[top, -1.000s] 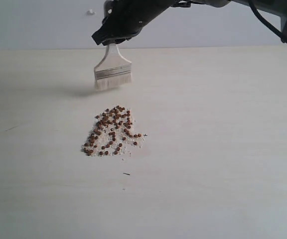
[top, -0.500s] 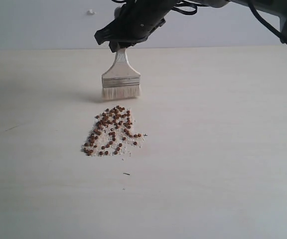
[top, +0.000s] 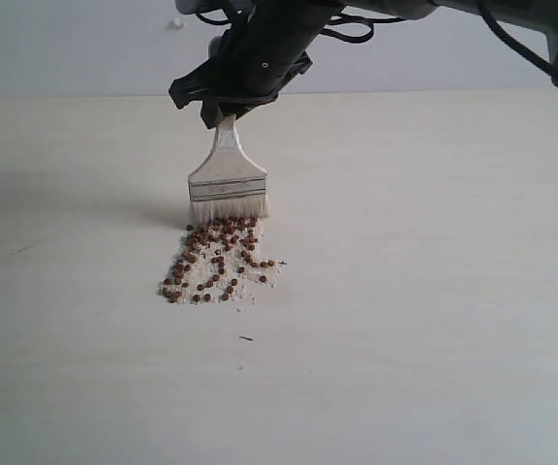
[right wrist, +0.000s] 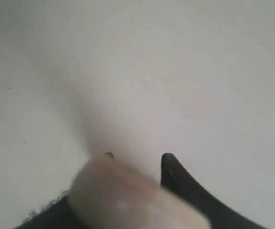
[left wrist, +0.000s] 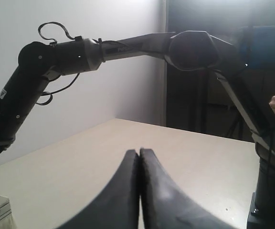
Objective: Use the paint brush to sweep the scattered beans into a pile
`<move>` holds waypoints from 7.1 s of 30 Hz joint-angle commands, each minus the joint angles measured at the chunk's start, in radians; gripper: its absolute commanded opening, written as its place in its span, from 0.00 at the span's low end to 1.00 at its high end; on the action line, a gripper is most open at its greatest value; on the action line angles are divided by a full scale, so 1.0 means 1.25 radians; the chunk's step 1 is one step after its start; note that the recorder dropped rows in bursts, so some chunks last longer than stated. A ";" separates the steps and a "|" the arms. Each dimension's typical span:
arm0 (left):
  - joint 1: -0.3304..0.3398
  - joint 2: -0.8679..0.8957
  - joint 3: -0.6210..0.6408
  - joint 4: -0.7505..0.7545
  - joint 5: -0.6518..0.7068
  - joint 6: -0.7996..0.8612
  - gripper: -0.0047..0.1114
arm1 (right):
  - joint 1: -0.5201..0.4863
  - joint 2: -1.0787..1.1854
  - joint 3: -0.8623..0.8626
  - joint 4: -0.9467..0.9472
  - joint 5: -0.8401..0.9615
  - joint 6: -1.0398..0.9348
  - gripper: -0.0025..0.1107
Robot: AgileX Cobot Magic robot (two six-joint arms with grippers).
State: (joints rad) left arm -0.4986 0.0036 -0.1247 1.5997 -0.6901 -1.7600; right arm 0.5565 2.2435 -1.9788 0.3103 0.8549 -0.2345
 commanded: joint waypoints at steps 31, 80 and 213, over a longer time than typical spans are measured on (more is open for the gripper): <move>0.001 -0.003 0.006 -0.002 -0.001 -0.001 0.04 | 0.017 0.019 0.006 0.064 -0.117 -0.173 0.02; 0.001 -0.003 0.006 -0.002 -0.001 -0.001 0.04 | 0.034 -0.092 0.006 -0.155 -0.006 0.143 0.02; 0.001 -0.003 0.006 -0.002 -0.003 -0.001 0.04 | 0.132 -0.288 0.452 -0.837 -0.309 0.777 0.02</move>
State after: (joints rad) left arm -0.4986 0.0036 -0.1189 1.5997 -0.6919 -1.7600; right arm 0.7208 1.8953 -1.4120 -0.7183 0.5440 0.8114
